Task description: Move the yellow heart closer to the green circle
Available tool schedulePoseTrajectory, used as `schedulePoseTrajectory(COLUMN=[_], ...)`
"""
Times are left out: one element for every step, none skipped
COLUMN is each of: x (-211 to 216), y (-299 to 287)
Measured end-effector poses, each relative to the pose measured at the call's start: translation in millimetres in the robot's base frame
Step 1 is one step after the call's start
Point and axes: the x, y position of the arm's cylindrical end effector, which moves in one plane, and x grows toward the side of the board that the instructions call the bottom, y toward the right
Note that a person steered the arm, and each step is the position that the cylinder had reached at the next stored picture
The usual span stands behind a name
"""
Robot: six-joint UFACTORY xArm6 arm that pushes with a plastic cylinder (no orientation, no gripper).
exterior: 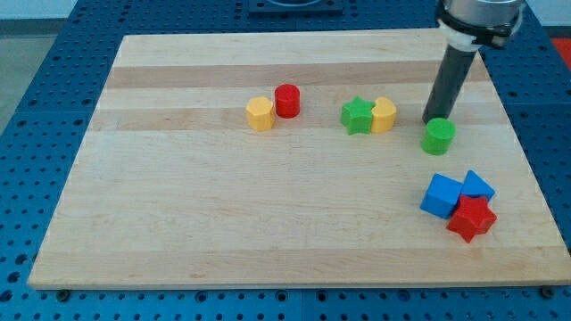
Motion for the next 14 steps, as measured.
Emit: schedulePoseTrajectory(x=[20.6, 43.1, 60.3, 60.0, 29.5, -11.3, -41.4, -59.3, -64.4, -63.3, -52.7, -44.3, -44.5, -39.4], y=[-5.6, -8.6, -13.5, -17.5, -17.6, -27.4, -60.7, -106.1, -140.7, -148.1, -139.1, -109.2, -72.3, -48.8])
